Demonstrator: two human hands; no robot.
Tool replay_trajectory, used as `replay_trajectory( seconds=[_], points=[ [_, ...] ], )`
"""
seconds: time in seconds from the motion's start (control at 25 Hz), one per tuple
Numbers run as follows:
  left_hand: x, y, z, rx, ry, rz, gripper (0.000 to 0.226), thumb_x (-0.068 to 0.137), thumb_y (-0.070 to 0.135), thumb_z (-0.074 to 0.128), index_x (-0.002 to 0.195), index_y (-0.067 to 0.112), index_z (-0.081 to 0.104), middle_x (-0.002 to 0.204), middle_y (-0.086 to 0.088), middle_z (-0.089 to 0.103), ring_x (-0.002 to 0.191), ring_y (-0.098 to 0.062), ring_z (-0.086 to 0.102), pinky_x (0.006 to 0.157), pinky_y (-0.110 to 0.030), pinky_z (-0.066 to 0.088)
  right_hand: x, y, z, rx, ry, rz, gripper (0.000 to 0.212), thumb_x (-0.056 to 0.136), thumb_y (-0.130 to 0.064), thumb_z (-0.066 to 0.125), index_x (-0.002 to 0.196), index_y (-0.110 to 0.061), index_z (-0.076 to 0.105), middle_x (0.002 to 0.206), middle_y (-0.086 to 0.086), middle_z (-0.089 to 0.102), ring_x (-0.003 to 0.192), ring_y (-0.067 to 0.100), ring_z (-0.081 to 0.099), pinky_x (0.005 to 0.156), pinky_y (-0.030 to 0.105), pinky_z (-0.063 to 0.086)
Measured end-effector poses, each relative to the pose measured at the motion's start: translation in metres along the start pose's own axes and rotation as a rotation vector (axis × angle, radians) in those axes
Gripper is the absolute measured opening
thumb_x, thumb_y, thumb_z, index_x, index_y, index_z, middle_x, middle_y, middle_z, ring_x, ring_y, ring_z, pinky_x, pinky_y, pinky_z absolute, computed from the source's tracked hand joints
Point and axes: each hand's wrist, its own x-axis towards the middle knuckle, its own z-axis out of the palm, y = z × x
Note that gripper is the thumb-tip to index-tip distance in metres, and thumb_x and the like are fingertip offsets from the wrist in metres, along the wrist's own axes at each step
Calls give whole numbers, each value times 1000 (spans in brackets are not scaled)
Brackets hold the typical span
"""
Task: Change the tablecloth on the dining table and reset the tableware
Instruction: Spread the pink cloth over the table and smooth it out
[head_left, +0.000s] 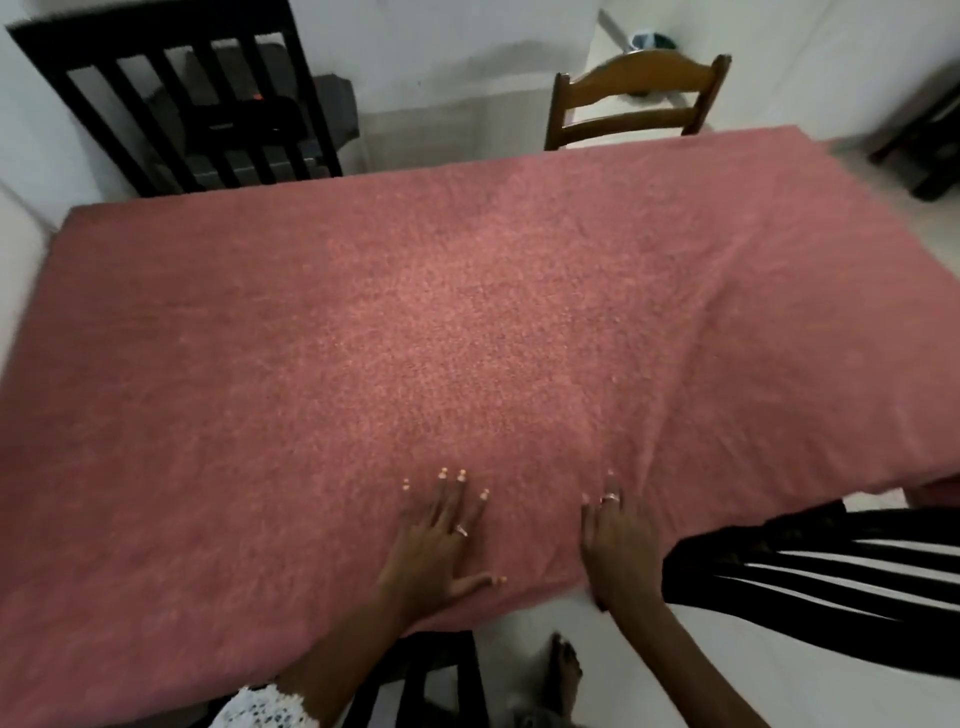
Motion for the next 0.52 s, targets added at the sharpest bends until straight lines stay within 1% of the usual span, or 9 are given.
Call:
replay_trajectory(
  seconds=[0.08,0.12,0.16,0.2,0.28,0.32,0.4,0.48,0.52],
  points=[
    [34,26,-10,6,15,48,92,79,79,27,149,21,20,151,-15,31,146,-30,-5,105,-62,13,37,19,-13,-19,38,0,63,93,-41,20,135,-3,47,135,24,50,124,44,47,99,58,39],
    [55,43,-13,7,22,65,90,82,78,22,151,21,12,151,-14,30,146,-32,0,105,-61,12,48,35,-15,-35,-7,7,67,89,-46,20,141,-10,41,144,19,41,132,43,39,104,58,32],
    [73,60,-17,2,17,75,89,83,77,18,151,21,6,152,-14,28,144,-33,8,106,-62,11,52,52,-10,-45,-26,30,69,88,-51,19,143,-14,38,148,16,36,134,42,36,106,58,29],
    [89,77,-19,-10,8,85,89,83,77,16,151,20,4,152,-13,27,143,-34,13,107,-62,8,52,67,-8,-36,-12,74,70,89,-53,18,142,-14,40,148,16,36,132,43,39,105,57,31],
    [105,105,-11,-5,-5,132,91,81,78,18,151,21,6,153,-12,23,142,-36,13,108,-61,3,55,89,-8,42,61,161,69,96,-53,15,140,-7,43,149,21,33,130,40,42,105,53,38],
    [107,116,-4,30,-11,165,91,80,79,20,151,22,10,154,-11,22,142,-36,9,107,-63,3,61,95,-13,64,90,196,65,97,-50,16,143,-9,37,151,20,28,134,38,37,108,51,35],
    [104,128,5,101,-27,220,93,76,79,27,150,23,18,153,-13,23,142,-37,7,104,-68,8,83,110,-26,36,141,225,57,97,-43,27,148,-18,26,155,15,21,141,36,24,111,55,20],
    [105,135,8,114,-40,221,97,73,79,30,150,22,15,154,-14,20,142,-39,7,104,-70,9,96,138,-33,-10,19,289,59,97,-47,29,150,-27,13,159,10,8,145,35,7,113,56,6],
    [104,136,10,109,-34,222,98,74,79,29,151,21,11,156,-15,14,142,-40,8,104,-72,8,95,153,-34,-12,-36,322,62,96,-52,28,150,-29,7,159,9,2,146,34,1,114,55,2]
  ],
)
